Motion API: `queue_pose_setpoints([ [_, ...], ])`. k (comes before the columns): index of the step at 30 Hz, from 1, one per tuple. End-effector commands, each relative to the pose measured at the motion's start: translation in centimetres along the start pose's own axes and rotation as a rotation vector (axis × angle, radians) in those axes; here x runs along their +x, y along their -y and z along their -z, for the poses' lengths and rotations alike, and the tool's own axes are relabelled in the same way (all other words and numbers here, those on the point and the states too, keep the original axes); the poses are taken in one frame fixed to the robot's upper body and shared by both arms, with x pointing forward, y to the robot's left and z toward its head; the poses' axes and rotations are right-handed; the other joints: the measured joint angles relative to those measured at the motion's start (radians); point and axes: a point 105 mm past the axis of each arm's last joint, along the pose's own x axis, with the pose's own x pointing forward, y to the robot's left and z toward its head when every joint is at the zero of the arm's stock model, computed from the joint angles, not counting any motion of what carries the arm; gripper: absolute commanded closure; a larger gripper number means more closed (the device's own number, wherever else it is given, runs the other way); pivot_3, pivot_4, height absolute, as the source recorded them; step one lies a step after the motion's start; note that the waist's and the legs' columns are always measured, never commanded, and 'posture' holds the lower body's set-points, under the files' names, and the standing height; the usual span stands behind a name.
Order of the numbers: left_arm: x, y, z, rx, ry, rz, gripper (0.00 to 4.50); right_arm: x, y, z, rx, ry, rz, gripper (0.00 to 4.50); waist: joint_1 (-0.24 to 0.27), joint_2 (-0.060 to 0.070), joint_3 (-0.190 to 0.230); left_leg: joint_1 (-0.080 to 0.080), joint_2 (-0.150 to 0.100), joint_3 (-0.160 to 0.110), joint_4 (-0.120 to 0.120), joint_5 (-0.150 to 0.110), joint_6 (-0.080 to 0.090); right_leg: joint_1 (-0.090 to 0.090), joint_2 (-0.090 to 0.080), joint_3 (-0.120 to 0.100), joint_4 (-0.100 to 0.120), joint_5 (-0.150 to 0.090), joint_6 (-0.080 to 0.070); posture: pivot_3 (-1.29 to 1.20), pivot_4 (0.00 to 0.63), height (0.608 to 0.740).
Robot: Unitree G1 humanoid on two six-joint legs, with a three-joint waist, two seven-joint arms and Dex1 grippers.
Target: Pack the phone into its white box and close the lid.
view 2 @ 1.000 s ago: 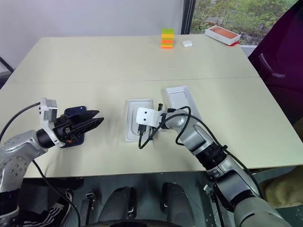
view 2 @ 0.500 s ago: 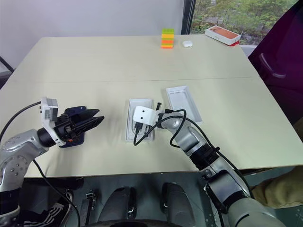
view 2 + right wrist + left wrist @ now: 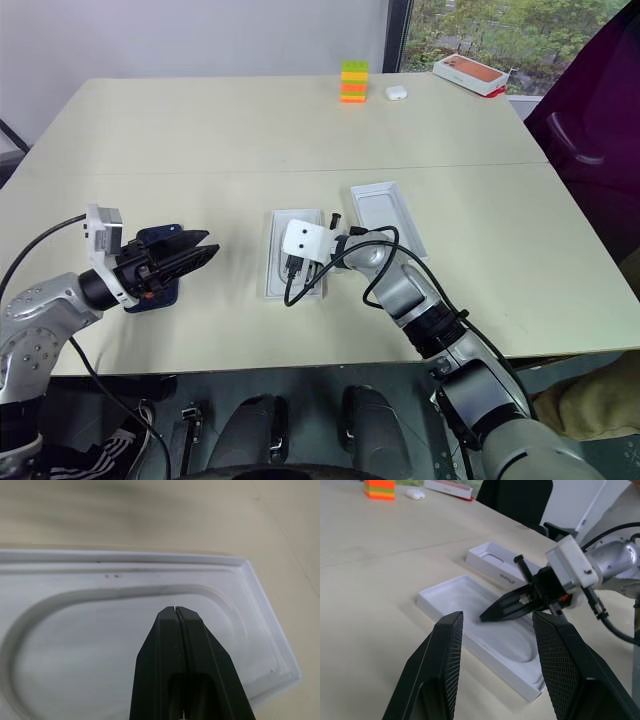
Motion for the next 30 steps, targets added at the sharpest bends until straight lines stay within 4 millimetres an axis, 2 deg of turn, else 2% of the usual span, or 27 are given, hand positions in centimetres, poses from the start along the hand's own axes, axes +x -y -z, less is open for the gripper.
queue_pose_setpoints([
  [1, -0.3, -0.2, -0.6, 0.031, 0.000, -0.005, 2.17, 0.0, -0.6, 0.7, -0.058, -0.021, -0.013, 4.47, 0.000, 0.000, 0.000, 0.000, 0.000, 0.000, 0.000, 0.000, 0.000, 0.000, 0.000, 0.000, 0.000, 0.000, 0.000, 0.00, 0.150, 0.740],
  [4, -0.7, -0.9, -0.7, 0.018, -0.008, -0.030, 2.17, -0.2, 0.3, -0.6, 0.014, 0.034, 0.011, 4.47, -0.001, 0.000, 0.000, 0.000, 0.000, 0.000, 0.000, 0.000, 0.000, 0.000, 0.000, 0.000, 0.000, 0.000, 0.000, 0.00, 0.150, 0.740],
  [8, -2.3, -3.7, -1.1, -0.071, -0.017, -0.143, 2.17, -0.6, 2.3, -3.1, 0.035, 0.128, 0.065, 4.47, -0.002, 0.000, 0.000, 0.000, 0.000, 0.000, 0.000, 0.000, 0.000, 0.000, 0.001, 0.000, 0.001, 0.000, 0.000, 0.00, 0.150, 0.740],
  [13, -4.8, -5.9, -1.4, -0.126, -0.043, -0.225, 2.17, -0.9, 3.1, -5.9, 0.072, 0.238, 0.075, 4.47, -0.004, 0.000, 0.000, 0.000, 0.001, 0.000, -0.001, 0.000, 0.000, -0.001, 0.001, 0.000, 0.001, 0.000, 0.000, 0.00, 0.150, 0.740],
  [15, -5.3, -6.4, -1.5, -0.097, -0.051, -0.254, 2.17, -0.9, 3.1, -6.2, 0.073, 0.250, 0.072, 4.47, -0.003, 0.000, 0.000, 0.000, 0.001, 0.000, -0.001, 0.000, 0.000, -0.001, 0.001, 0.000, 0.001, 0.000, 0.000, 0.00, 0.150, 0.740],
  [16, -5.5, -6.7, -1.7, -0.160, -0.031, -0.260, 2.17, -0.8, 3.0, -6.3, 0.082, 0.254, 0.070, 4.47, -0.003, 0.000, 0.000, 0.000, 0.001, 0.000, -0.001, 0.000, 0.000, -0.001, 0.000, 0.000, 0.001, 0.000, 0.000, 0.00, 0.150, 0.740],
  [19, -5.5, -6.9, -1.7, -0.220, -0.011, -0.278, 1.31, -0.6, 2.7, -6.1, 0.083, 0.250, 0.065, 4.50, 0.001, 0.000, 0.000, 0.000, 0.000, 0.001, 0.000, 0.000, 0.000, -0.001, -0.001, 0.000, 0.001, 0.000, 0.000, 0.00, 0.150, 0.740],
  [21, -5.7, -7.0, -1.4, -0.192, -0.036, -0.302, 0.37, -0.7, 2.7, -6.1, 0.087, 0.253, 0.064, 4.50, -0.001, 0.000, 0.000, 0.000, 0.000, 0.001, 0.000, 0.000, 0.000, -0.001, -0.001, 0.000, 0.001, 0.000, 0.000, 0.00, 0.150, 0.740],
  [22, -5.7, -7.0, -1.3, -0.180, -0.048, -0.308, 0.04, -0.7, 2.7, -6.1, 0.085, 0.254, 0.064, 4.50, -0.002, 0.000, 0.000, 0.000, 0.000, 0.001, 0.000, 0.000, 0.000, -0.001, -0.001, 0.000, 0.001, 0.000, 0.000, 0.00, 0.150, 0.740],
  [24, -6.0, -7.1, -1.1, -0.188, -0.053, -0.314, 0.04, -0.6, 2.7, -6.2, 0.090, 0.258, 0.063, 4.50, -0.003, 0.000, 0.000, 0.000, 0.000, 0.001, 0.000, 0.000, 0.000, -0.001, -0.001, 0.000, 0.001, 0.000, 0.000, 0.00, 0.150, 0.740],
  [30, -8.6, -8.8, -1.1, -0.366, -0.050, -0.383, 0.04, 0.1, 2.5, -7.2, 0.096, 0.280, 0.066, 4.50, -0.007, 0.000, 0.000, 0.000, 0.001, 0.001, -0.001, 0.000, 0.000, -0.002, 0.001, 0.000, 0.002, 0.000, 0.000, 0.00, 0.150, 0.740],
])
